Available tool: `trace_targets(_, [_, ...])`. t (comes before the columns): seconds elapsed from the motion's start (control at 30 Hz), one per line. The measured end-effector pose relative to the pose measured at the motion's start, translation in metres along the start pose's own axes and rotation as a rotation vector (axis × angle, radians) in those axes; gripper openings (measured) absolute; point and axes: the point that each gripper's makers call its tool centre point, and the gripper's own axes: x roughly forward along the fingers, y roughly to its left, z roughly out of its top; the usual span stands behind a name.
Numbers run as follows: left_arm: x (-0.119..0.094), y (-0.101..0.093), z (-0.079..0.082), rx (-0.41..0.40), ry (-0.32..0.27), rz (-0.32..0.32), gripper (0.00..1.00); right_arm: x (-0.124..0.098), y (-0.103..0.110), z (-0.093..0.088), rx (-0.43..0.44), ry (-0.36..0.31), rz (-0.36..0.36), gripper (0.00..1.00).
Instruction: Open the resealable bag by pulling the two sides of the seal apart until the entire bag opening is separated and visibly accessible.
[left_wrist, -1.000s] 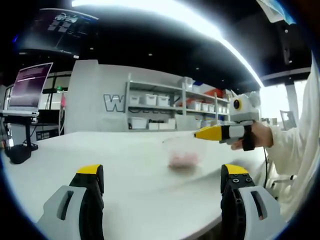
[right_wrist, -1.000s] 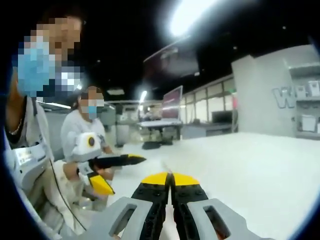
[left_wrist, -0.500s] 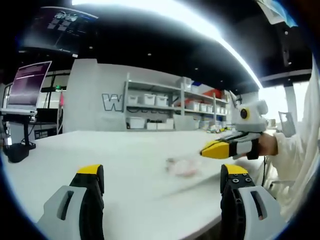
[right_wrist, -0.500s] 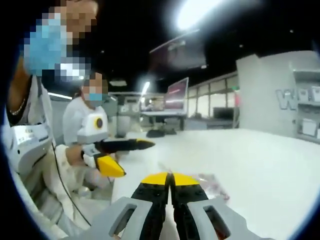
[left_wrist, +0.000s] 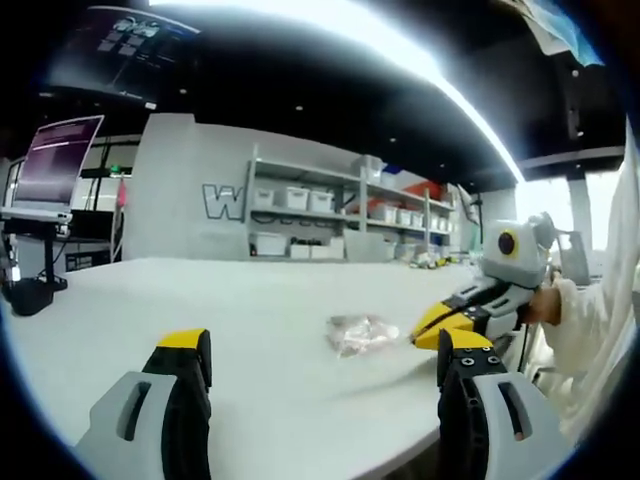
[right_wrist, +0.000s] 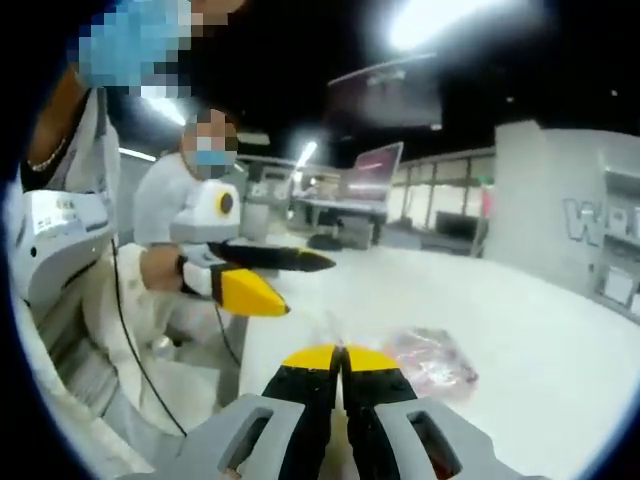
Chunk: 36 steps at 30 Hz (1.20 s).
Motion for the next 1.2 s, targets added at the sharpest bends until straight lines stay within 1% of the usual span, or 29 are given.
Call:
trace_targets(0.13, [-0.001,0.002,0.0,0.0,0.0,0.005,0.92,-0.001,0.0,-0.002,-0.008,0.005,-0.001,0.0])
trace_targets(0.27, [0.0,0.001,-0.001,-0.003,0.001,0.004,0.92,-0.002,0.001,-0.001,0.008,-0.008,0.005,0.0])
trace_targets(0.53, [0.0,0.0,0.001,0.003,-0.002,0.002,0.92,-0.006,0.005,0.0,-0.007,-0.006,0.004,0.01])
trace_targets(0.67, [0.0,-0.001,0.002,-0.001,-0.006,0.0,0.92,-0.007,0.004,-0.006,-0.037,0.018,-0.024,0.03])
trace_targets(0.87, [-0.001,-0.002,0.0,0.003,0.001,-0.003,0.92,-0.011,0.007,-0.006,-0.048,0.021,-0.042,0.05])
trace_targets(1.07, [0.0,-0.005,0.004,0.0,-0.017,-0.012,0.9,-0.014,0.009,-0.008,-0.043,0.028,-0.071,0.06])
trace_targets(1.2, [0.002,-0.008,0.002,0.004,-0.01,-0.024,0.9,-0.015,0.011,-0.009,-0.03,0.031,-0.077,0.07])
